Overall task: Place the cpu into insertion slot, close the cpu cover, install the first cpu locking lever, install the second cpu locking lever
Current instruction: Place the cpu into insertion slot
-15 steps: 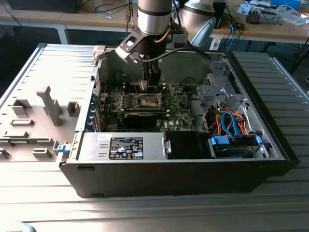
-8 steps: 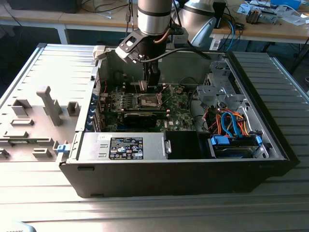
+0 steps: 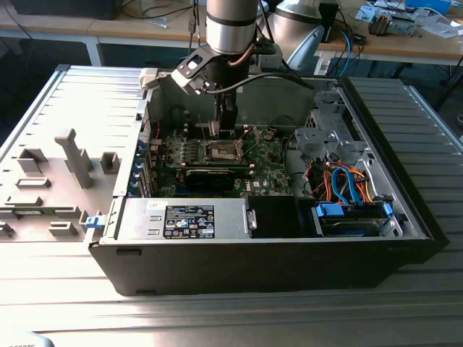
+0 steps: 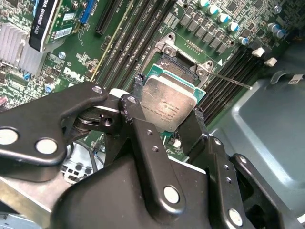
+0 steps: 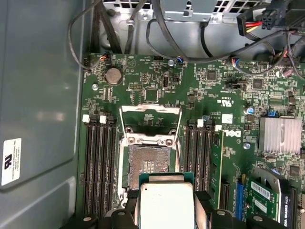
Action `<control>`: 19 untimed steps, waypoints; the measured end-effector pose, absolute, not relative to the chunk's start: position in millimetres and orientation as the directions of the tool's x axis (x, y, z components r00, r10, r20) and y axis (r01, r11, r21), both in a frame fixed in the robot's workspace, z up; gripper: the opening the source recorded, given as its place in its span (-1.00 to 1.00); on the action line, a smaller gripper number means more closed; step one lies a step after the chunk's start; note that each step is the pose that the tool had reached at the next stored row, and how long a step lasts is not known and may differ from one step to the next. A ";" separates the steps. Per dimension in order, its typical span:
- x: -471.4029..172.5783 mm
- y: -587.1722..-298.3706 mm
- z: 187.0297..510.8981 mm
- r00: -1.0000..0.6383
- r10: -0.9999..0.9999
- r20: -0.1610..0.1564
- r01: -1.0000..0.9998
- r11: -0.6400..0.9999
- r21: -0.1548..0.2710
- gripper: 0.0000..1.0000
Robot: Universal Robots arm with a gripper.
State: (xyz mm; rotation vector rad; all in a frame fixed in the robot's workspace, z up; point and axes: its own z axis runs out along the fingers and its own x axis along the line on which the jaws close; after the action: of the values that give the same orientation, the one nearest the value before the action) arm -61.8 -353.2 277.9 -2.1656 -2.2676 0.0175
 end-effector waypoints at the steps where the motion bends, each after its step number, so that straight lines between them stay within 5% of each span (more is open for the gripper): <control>1: -61.8 -353.3 277.9 -0.041 0.999 -0.004 0.999 0.041 -0.012 0.09; 19: -59.6 -352.3 272.7 -0.041 0.999 -0.004 0.999 0.041 -0.012 0.09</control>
State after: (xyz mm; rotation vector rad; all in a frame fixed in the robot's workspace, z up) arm -59.6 -352.3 272.7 -2.1717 -2.2618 0.0178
